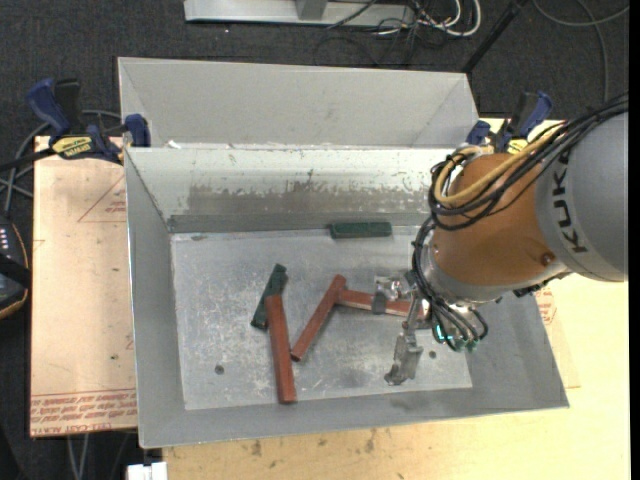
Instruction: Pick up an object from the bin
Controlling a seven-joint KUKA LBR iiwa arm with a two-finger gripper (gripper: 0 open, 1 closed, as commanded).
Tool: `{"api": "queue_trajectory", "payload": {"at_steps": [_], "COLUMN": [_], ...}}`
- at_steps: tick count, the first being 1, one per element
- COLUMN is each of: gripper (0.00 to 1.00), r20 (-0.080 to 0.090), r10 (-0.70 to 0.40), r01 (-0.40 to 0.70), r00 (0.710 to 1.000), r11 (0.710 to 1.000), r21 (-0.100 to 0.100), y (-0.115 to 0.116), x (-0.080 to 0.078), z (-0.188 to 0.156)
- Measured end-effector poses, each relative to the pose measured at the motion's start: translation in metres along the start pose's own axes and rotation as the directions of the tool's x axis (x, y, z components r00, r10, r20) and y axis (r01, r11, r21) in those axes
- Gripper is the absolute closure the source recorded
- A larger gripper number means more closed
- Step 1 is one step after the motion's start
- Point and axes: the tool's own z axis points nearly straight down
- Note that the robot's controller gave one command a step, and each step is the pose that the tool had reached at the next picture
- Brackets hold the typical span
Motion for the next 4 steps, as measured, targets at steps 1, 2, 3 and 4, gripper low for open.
{"api": "queue_trajectory", "payload": {"at_steps": [1,2,3,4], "gripper": [0.00,0.00,1.00,1.00], "r20": [0.010,0.013,0.014,0.019], "r10": [-0.002,-0.085,-0.087,-0.042], "r01": [0.002,0.085,0.087,0.042], "r00": [1.000,0.996,0.996,0.999], "r11": [1.000,0.996,0.996,0.999], "r21": [-0.002,0.001,0.001,0.000], "y": [0.031,-0.006,-0.006,0.005], "x": [-0.079,-0.093,-0.093,-0.077], "z": [0.068,0.081,0.080,-0.079]}}
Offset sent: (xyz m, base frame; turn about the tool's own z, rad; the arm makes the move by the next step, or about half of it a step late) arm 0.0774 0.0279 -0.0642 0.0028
